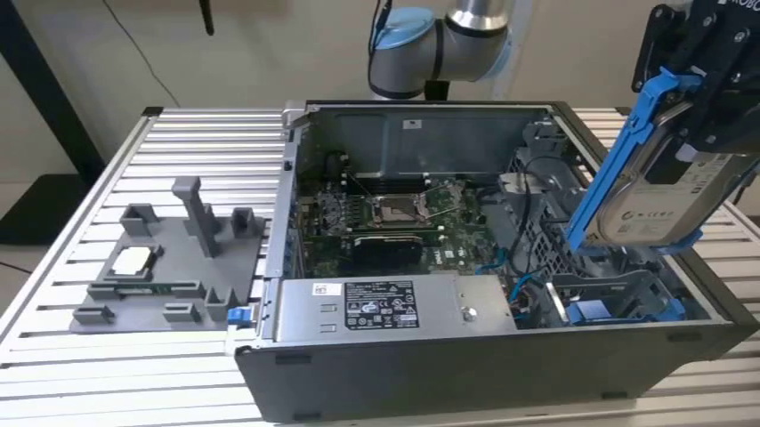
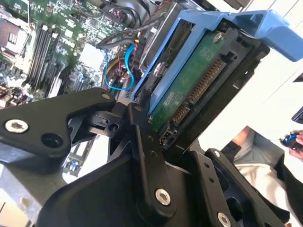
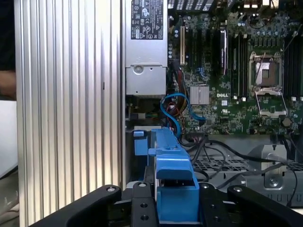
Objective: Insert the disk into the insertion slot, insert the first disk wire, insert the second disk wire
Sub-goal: 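Insert the disk into the insertion slot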
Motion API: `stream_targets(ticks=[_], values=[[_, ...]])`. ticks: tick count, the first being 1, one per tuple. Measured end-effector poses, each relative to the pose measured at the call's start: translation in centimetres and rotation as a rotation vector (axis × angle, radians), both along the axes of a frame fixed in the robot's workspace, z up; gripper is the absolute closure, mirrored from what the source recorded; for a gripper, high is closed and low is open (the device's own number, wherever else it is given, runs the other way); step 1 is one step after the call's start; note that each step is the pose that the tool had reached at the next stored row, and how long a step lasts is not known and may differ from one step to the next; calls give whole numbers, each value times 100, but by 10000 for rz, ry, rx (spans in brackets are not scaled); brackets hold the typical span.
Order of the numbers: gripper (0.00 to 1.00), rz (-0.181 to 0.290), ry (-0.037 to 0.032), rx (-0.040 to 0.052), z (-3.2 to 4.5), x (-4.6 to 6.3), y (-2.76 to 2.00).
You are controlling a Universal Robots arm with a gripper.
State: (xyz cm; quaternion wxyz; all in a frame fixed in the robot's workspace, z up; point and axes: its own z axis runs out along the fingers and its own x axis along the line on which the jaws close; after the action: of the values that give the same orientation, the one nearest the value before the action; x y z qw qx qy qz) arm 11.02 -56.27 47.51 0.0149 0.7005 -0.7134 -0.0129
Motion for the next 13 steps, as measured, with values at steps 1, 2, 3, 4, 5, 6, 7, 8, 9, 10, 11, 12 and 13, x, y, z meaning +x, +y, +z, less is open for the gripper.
stream_targets(ticks=[1, 2, 3, 4, 5, 6, 7, 8, 9, 10, 11, 12, 13], values=[[68, 0, 0, 0, -8, 0, 0], [68, 0, 0, -1, -15, 0, 0], [68, 0, 0, -1, -22, 0, 0], [68, 0, 0, 0, -29, 0, 0], [68, -1, 0, -1, -34, 0, 0], [68, -2, 0, -1, -40, 0, 0], [68, -3, 0, -1, -46, 0, 0], [68, -4, 0, -1, -52, 0, 0], [68, -4, 1, -1, -58, 0, 0], [68, -5, 0, -1, -64, 0, 0], [68, -5, 0, 0, -70, 0, 0], [68, -6, 0, 0, -74, 0, 0], [68, -7, 0, -1, -78, 0, 0]])
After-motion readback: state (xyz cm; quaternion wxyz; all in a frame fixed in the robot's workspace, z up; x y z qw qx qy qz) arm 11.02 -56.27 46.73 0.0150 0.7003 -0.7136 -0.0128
